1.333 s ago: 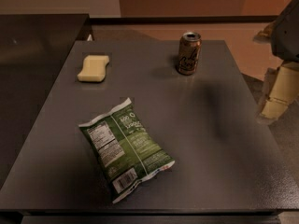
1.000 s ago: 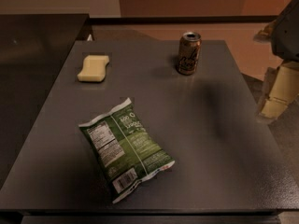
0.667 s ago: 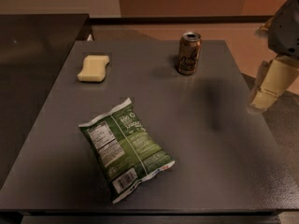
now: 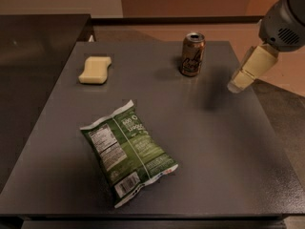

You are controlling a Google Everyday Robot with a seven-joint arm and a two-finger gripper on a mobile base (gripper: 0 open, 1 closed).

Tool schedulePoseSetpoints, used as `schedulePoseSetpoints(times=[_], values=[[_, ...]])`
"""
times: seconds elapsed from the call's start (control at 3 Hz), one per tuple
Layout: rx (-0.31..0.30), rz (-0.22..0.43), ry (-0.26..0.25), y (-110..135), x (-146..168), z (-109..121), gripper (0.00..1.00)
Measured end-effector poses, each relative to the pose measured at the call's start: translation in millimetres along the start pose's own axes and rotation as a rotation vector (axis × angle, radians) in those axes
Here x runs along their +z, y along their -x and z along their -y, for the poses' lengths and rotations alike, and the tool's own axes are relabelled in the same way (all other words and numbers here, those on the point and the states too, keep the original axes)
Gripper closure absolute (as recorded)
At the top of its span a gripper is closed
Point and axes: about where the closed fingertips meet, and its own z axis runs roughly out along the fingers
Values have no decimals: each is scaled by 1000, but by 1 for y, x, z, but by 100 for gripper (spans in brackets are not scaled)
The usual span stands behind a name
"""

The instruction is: Move orange can near green jalapeno chip bag

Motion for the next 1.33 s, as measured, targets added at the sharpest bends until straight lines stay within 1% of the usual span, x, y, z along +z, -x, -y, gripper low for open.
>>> schedulePoseSetpoints(times=[0.33,0.67,1.0,1.33], values=[[87,91,-15,12,34,26,0],[149,175,-11,30,65,45,0],[196,246,13,52,94,61,0],[230,287,47,73,120,72,0]])
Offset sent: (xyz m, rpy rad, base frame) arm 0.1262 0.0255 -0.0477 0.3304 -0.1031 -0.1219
